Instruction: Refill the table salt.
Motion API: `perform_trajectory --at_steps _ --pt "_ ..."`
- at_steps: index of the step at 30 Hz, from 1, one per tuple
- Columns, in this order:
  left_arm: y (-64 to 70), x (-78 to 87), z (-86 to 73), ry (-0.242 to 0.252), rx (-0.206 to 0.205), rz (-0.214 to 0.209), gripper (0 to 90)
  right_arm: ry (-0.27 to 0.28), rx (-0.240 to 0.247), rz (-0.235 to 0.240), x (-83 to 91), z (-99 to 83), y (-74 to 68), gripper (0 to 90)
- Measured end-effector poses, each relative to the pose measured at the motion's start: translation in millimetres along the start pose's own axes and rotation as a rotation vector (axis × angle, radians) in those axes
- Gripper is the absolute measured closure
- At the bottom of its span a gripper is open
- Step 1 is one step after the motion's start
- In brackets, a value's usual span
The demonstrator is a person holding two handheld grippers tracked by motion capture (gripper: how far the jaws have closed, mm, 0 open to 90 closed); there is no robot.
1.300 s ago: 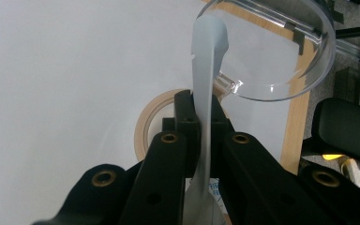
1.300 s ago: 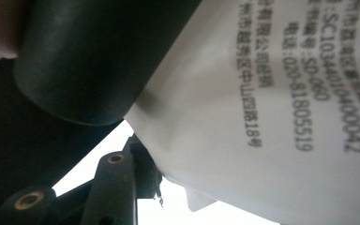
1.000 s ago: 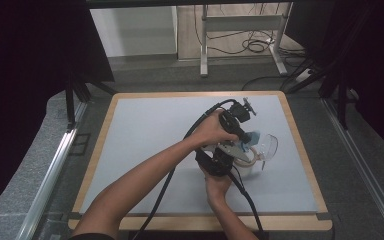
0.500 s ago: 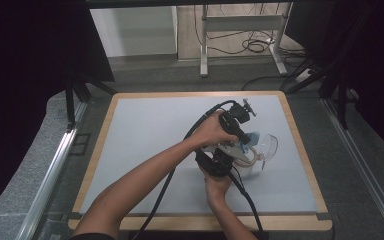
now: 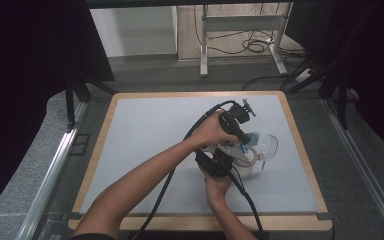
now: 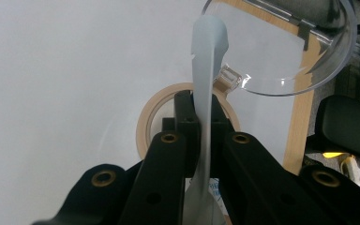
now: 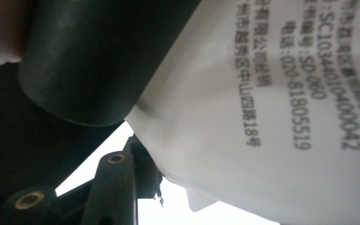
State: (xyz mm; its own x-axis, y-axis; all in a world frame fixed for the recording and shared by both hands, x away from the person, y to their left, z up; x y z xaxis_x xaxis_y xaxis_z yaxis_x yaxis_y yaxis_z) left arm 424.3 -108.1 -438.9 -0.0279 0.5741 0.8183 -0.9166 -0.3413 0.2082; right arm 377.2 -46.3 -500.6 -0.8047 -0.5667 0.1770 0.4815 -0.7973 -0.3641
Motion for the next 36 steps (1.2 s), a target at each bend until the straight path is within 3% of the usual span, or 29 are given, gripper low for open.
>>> perform_trajectory --at_steps 36 --pt "1.4 -2.4 2.0 -0.002 -0.003 -0.006 89.2 0.0 -0.003 -0.003 1.6 0.5 2.2 56.4"
Point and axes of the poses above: each handheld gripper's, and its own axes: x roughly backward along the jaws, z roughly out of its top, y roughly to its right, the point moved 7 cm from there along -x, roughly forward along the jaws
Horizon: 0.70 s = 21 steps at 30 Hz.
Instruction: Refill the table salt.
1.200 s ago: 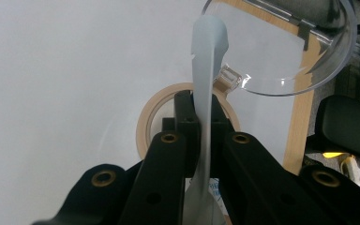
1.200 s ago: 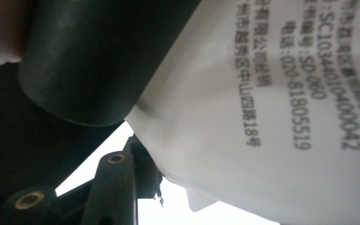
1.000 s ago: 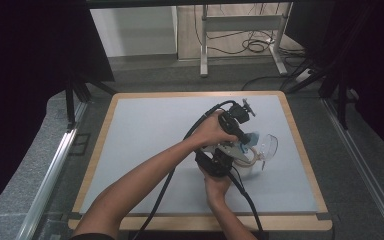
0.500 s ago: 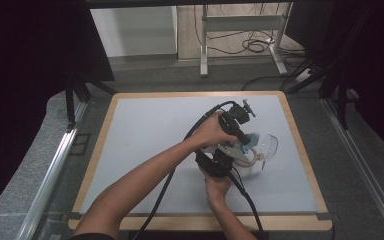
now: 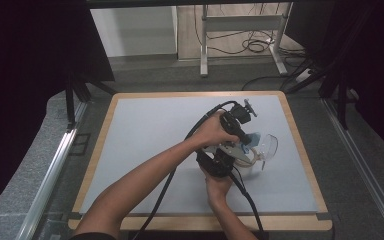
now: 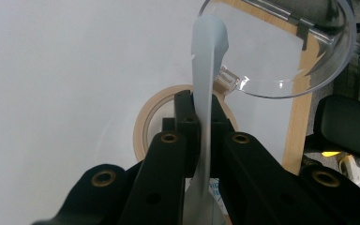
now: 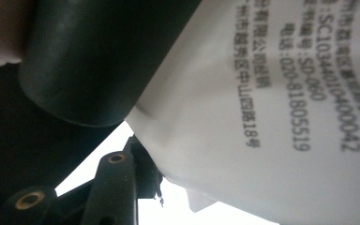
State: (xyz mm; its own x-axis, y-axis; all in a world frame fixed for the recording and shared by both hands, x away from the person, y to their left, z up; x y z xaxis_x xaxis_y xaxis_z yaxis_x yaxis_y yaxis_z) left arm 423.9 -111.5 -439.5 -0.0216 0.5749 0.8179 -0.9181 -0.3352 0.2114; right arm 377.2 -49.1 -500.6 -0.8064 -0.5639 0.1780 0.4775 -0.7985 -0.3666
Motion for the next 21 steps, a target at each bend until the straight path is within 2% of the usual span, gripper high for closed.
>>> perform_trajectory --at_steps 21 --pt "-1.2 1.4 -1.7 0.002 0.004 -0.001 89.1 -0.003 0.002 0.001 -0.8 -0.5 -1.1 56.6"
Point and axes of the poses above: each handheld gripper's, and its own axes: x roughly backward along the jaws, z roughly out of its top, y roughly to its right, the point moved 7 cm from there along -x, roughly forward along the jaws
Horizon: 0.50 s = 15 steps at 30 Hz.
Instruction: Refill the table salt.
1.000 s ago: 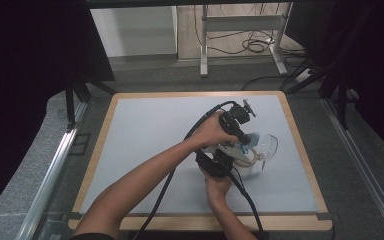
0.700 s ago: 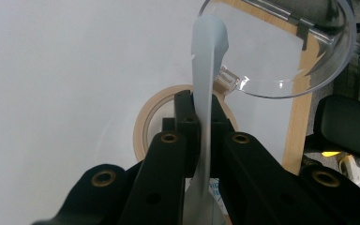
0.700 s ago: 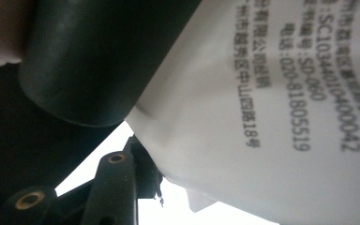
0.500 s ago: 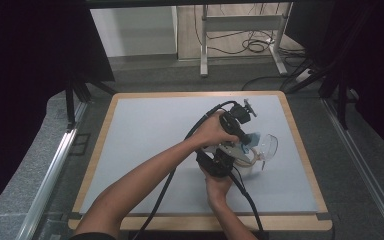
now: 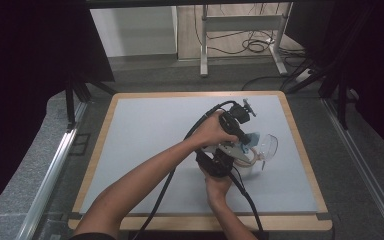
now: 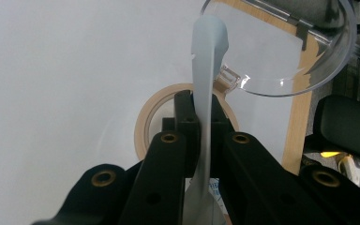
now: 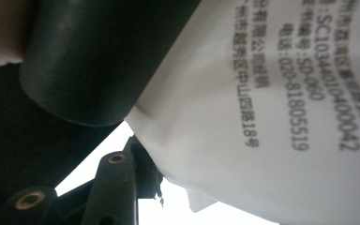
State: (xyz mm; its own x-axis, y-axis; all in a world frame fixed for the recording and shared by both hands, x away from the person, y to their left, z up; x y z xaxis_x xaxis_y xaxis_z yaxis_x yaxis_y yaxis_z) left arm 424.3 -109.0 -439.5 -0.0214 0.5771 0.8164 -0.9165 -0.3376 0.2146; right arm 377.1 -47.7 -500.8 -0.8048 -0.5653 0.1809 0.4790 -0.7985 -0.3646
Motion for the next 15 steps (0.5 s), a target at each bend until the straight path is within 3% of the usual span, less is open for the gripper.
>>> perform_trajectory --at_steps 15 --pt "-0.6 0.8 -1.4 0.004 0.003 -0.004 89.1 -0.004 0.009 0.002 -0.8 -0.7 -0.9 56.5"
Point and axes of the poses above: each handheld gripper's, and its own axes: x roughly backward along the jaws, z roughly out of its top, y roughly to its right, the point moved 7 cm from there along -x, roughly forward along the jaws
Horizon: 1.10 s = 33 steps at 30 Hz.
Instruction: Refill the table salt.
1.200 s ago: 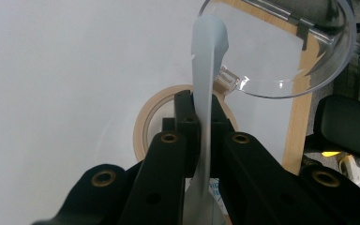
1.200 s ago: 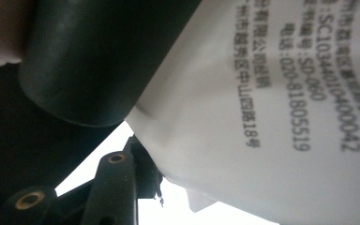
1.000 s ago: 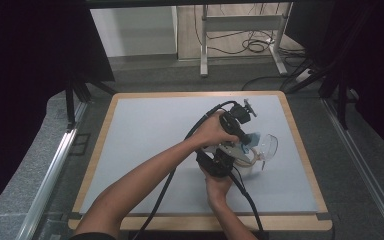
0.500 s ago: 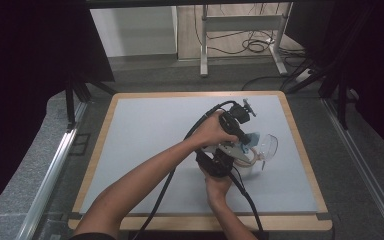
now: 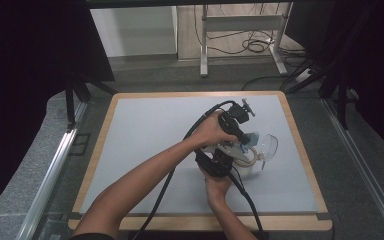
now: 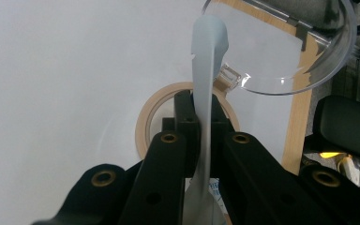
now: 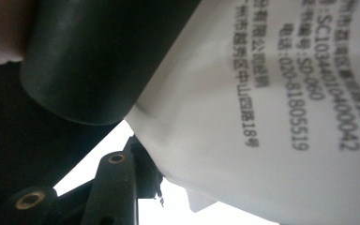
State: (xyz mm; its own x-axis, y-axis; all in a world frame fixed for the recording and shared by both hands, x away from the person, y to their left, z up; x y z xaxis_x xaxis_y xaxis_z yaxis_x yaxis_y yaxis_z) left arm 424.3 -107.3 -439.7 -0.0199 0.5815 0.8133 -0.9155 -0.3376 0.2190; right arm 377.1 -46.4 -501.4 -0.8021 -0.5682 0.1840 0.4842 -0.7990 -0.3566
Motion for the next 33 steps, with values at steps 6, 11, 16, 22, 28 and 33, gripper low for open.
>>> perform_trajectory --at_steps 6,11,16,22,28,33 --pt "0.2 1.2 1.0 0.001 -0.001 0.002 89.1 -0.002 0.009 -0.001 0.3 0.7 -0.3 56.6" --pt "2.0 2.7 4.1 0.003 -0.006 0.004 89.1 0.006 0.003 -0.002 1.3 4.5 -0.3 56.6" --pt "1.8 2.8 3.7 0.001 0.0 -0.002 89.1 0.0 0.007 -0.003 1.8 5.0 -0.4 56.6" --pt "1.8 1.9 4.7 0.0 -0.004 -0.004 89.1 -0.012 0.017 -0.006 2.6 5.2 0.2 56.7" --pt "1.3 1.8 4.4 -0.007 0.002 -0.011 89.2 -0.006 0.032 -0.008 3.1 5.7 -0.2 56.7" --pt "-0.2 0.8 3.7 -0.015 0.002 -0.012 89.2 -0.006 0.03 -0.008 2.5 5.1 -0.3 56.8"
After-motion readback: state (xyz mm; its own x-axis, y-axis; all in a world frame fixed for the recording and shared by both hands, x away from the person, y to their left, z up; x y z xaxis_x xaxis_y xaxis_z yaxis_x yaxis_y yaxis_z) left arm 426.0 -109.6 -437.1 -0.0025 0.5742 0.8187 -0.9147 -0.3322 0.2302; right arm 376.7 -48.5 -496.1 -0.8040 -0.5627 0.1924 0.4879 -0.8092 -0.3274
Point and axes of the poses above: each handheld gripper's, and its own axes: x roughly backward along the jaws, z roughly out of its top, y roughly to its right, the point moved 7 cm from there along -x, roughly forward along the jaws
